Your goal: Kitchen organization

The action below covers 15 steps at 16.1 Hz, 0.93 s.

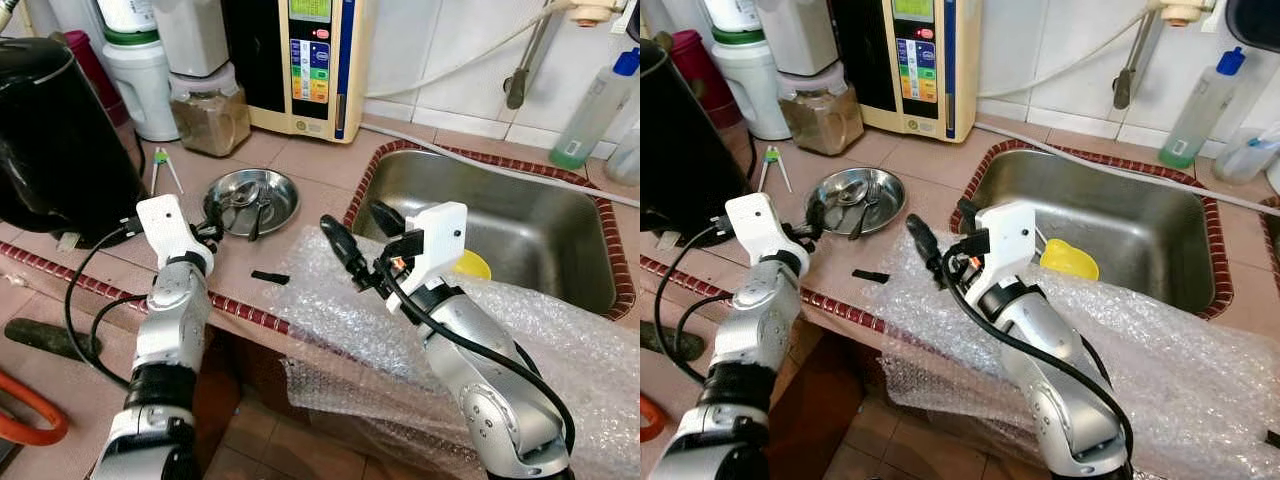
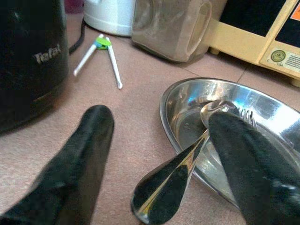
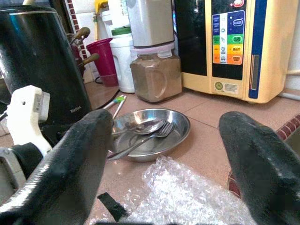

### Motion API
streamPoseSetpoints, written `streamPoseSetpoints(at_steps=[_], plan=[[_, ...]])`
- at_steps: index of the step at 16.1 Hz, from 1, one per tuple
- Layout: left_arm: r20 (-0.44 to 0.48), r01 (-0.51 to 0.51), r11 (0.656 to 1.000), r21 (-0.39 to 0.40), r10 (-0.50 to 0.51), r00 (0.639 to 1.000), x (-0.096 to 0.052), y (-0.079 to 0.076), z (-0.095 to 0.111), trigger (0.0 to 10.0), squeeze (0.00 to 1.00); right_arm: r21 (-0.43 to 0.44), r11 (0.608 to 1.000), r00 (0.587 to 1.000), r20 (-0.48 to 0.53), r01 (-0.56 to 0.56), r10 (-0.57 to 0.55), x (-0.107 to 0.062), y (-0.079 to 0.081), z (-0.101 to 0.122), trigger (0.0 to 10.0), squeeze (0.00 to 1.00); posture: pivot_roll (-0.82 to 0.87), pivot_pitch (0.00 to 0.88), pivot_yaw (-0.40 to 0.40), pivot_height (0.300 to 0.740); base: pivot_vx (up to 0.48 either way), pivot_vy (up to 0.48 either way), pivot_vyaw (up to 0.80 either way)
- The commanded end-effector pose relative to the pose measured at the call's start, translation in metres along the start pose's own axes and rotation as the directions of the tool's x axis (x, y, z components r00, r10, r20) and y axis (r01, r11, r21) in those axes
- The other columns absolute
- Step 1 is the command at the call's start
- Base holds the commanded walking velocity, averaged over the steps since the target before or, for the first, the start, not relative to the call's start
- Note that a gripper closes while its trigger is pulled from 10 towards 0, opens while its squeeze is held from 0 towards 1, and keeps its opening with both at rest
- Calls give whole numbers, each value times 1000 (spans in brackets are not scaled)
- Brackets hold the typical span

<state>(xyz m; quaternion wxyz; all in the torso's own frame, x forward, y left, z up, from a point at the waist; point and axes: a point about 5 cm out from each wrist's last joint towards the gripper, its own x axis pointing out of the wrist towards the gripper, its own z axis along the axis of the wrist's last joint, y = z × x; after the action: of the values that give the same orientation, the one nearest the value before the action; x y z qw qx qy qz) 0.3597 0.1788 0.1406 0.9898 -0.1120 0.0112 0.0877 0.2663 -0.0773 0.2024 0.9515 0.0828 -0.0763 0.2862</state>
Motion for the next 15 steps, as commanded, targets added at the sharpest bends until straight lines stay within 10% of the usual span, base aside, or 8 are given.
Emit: streamPoseSetpoints(at_steps=[1,2,3,4,5,7,8,15], plan=[[-19,7,999,-31,-8,1000,4,-3,-1,10000,1000,-4,1000,1000,1,-20,20,-2,4,2,10000,1000,-20,93,51,740,0,0,0],[-46,17,998,-64,-20,999,7,-6,-3,10000,757,3,999,999,-4,-35,35,-3,7,2,10000,1000,-22,93,53,740,0,0,0],[-66,20,996,-87,-25,997,8,-7,-5,9490,0,12,998,998,-9,-57,57,-4,9,2,10000,1000,-23,93,55,740,0,0,0],[-81,17,995,-98,-25,996,10,-8,-7,9020,0,23,997,997,-16,-80,80,-5,12,2,10000,1000,-25,93,56,740,0,0,0],[-106,24,993,-114,-36,994,10,-9,-9,5333,0,36,990,990,-29,-134,135,-7,18,1,10000,953,-26,92,57,740,0,0,0],[-133,35,991,-127,-52,990,11,-11,-13,1569,0,45,982,981,-47,-185,187,-9,24,-2,10000,0,-23,92,59,740,0,0,0],[-139,32,990,-140,-52,989,11,-12,-14,0,0,51,976,975,-58,-212,215,-10,28,-4,10000,0,-22,91,59,740,0,0,0],[-108,23,987,-161,-41,993,16,-8,-6,0,0,48,976,974,-76,-211,214,-10,29,-7,10000,0,-14,88,69,740,0,0,0]])
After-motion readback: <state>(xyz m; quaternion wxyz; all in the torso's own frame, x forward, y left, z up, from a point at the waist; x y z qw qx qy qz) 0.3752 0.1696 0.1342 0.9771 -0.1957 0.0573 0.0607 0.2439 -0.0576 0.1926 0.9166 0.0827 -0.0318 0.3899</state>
